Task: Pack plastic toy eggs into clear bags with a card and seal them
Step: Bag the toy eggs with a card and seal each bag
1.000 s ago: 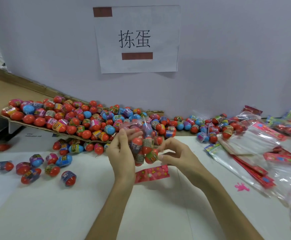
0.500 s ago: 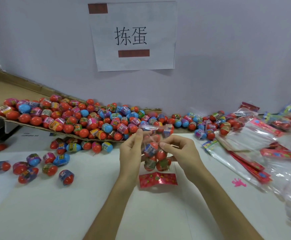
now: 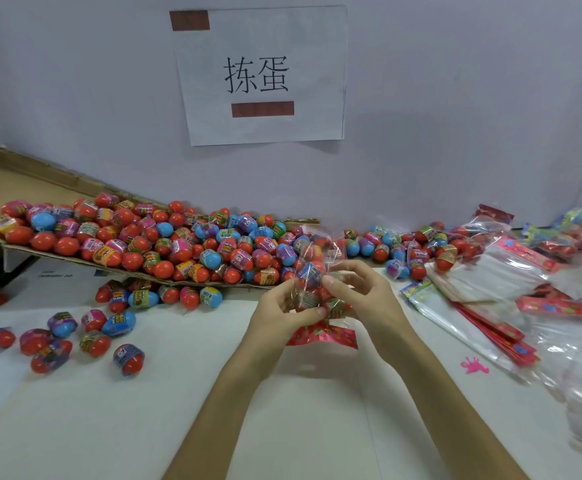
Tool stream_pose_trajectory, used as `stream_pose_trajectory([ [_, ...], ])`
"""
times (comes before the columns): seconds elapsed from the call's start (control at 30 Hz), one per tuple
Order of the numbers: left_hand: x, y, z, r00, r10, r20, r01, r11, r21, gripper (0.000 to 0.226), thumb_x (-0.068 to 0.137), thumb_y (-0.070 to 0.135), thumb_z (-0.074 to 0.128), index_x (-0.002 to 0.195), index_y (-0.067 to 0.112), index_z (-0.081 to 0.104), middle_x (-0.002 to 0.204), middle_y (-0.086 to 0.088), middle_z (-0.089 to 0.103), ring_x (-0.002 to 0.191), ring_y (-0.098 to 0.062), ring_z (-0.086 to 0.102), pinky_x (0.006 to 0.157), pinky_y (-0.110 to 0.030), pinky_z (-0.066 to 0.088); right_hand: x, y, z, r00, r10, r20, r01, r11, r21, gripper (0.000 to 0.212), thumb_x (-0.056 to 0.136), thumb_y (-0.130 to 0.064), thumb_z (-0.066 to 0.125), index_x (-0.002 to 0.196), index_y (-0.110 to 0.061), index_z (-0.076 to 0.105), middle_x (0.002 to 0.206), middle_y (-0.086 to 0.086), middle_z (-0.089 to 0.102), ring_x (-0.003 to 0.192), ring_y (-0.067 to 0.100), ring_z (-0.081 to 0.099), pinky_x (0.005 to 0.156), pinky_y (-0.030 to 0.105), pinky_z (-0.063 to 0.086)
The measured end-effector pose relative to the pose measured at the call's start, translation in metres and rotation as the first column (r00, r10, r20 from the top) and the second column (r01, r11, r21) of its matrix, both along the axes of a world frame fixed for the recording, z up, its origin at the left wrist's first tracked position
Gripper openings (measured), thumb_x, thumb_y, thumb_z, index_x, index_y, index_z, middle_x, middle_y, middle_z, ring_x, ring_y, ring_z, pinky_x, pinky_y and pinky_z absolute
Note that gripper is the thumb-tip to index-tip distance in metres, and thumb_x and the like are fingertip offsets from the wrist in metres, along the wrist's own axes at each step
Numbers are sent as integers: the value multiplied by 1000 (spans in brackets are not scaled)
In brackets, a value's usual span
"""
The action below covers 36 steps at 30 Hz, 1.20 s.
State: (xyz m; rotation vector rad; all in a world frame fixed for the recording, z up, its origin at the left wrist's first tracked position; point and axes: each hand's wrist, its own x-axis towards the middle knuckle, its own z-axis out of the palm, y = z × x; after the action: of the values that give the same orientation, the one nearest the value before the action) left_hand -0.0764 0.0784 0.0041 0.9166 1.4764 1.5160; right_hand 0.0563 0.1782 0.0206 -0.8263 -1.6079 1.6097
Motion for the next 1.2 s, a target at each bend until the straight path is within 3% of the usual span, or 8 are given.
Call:
stream_pose_trajectory([
  [0.2,-3,-2,2,996,-89,23,89,996,26,60,84,-1,80,134,24,60,118,-5,76,110,-25,73,94,-43,60,0,0,-1,1000,-19,-8,20,996,87,30,81,-6,83,104,-19,68,98,2,74,94,25,72,76,39,63],
  [0.37,3,-1,6,999,14,-49,-11,998,68,24,84,41,81,107,44,72,103,15,78,99,-4,73,73,-14,56,0,-1,-3,999,37,22,-39,991,130,34,77,-5,85,103,-19,69,101,5,74,99,28,69,85,40,60],
  [0.47,2,0,3,988,151,-17,-149,984,96,28,79,57,74,103,42,76,98,14,78,96,-7,74,69,-16,57,-2,-3,0,996,82,-26,-80,995,55,30,80,-23,83,107,-22,71,108,2,73,104,22,69,87,36,59],
  [0.57,2,0,3,988,150,-43,-143,980,136,27,91,51,70,107,31,78,98,4,79,95,-17,76,77,-28,62,-5,-4,1,996,-19,-90,18,1000,-15,19,93,-28,73,107,-17,75,107,4,75,104,22,71,87,39,61],
  [0.67,5,1,6,980,191,-61,-181,974,139,28,88,52,66,107,33,75,98,10,78,97,-9,74,73,-22,60,-5,-5,2,991,-94,-99,94,996,4,15,99,-23,63,102,-19,78,101,1,77,97,18,72,72,28,61],
  [0.77,4,3,4,962,259,-82,-243,956,164,20,99,33,65,118,32,71,105,13,75,101,-2,71,71,-21,60,-8,-9,1,998,-56,-25,58,994,94,17,101,-25,60,99,-25,77,97,0,77,94,16,72,68,24,60],
  [1.0,-3,1,4,954,285,97,-296,945,136,16,96,13,68,98,23,80,103,1,77,103,-21,73,76,-30,62,-9,-10,1,995,-96,-14,97,987,129,7,92,-26,73,86,-27,77,87,-6,76,87,14,74,68,28,63],
  [1.2,-5,1,2,928,355,115,-367,922,122,14,95,8,67,99,14,79,99,-1,79,96,-18,76,68,-28,61,-12,-13,-3,993,-16,114,0,990,139,5,89,-23,78,90,-27,76,88,-9,76,85,12,74,68,21,60],
])
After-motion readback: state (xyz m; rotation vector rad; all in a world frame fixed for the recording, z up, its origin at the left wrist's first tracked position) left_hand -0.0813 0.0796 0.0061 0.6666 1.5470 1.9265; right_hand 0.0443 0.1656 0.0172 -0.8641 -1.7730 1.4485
